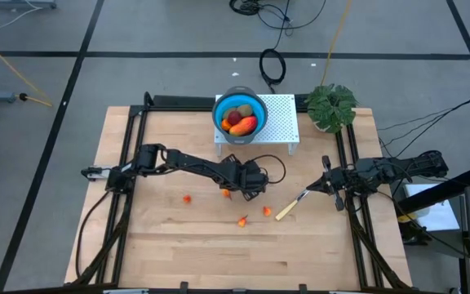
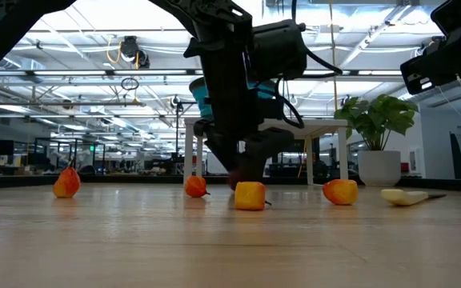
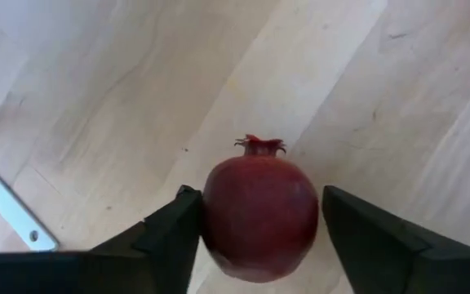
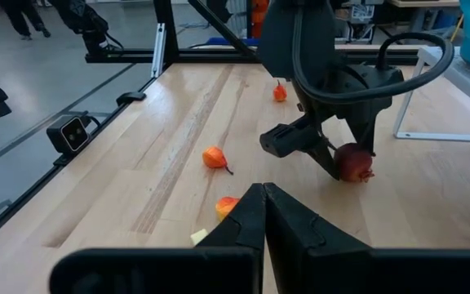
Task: Pick & Place Fruit
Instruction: Put the pomegranate into the blue strainer bowl on the shelf
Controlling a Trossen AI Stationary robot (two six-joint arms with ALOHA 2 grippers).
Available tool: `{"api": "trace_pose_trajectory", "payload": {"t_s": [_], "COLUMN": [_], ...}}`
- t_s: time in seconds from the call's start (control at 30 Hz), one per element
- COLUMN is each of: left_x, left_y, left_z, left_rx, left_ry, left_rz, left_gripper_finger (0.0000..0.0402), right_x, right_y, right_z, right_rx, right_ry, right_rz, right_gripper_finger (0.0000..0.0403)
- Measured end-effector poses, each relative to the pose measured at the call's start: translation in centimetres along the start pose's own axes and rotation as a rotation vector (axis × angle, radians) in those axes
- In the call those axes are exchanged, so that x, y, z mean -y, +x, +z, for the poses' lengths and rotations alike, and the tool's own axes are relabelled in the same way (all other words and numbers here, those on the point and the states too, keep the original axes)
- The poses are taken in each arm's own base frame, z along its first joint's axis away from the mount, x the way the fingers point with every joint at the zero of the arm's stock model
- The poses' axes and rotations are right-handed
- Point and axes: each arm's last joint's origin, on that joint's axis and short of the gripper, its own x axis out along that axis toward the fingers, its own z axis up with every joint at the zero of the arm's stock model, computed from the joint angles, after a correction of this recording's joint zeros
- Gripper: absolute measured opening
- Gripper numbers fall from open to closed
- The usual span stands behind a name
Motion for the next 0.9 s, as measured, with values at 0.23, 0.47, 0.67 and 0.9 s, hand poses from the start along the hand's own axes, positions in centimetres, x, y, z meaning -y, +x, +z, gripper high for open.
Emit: {"api": "trace_pose_trajectory", "payload": {"t_s": [0.23, 0.47, 0.67, 0.9], "left_x": [0.3, 0.6, 1.5, 2.1], "left_y": [-0.1, -0.3, -0.9, -3.6], "left_z": [-0.2, -0.3, -0.9, -1.0], "left_rx": [-0.010, -0.007, 0.000, 0.054], "left_ry": [0.001, -0.037, -0.040, -0.027], "left_rz": [-0.020, -0.022, -0.033, -0.051], "left_gripper_finger": [0.0198, 0.0185, 0.0186, 0.0186], "right_x": [0.0, 0.0, 0.0, 0.0], "right_y": [0.0, 0.0, 0.0, 0.0], "right_z": [0.0, 0.0, 0.0, 0.0], "right_rx": [0.001, 0.001, 0.001, 0.001], "right_ry": [0.000, 0.000, 0.008, 0.056], "right_rz": [0.000, 0.000, 0.000, 0.000], "right_gripper_finger": [0.0000, 0.0000, 0.0000, 0.0000]}}
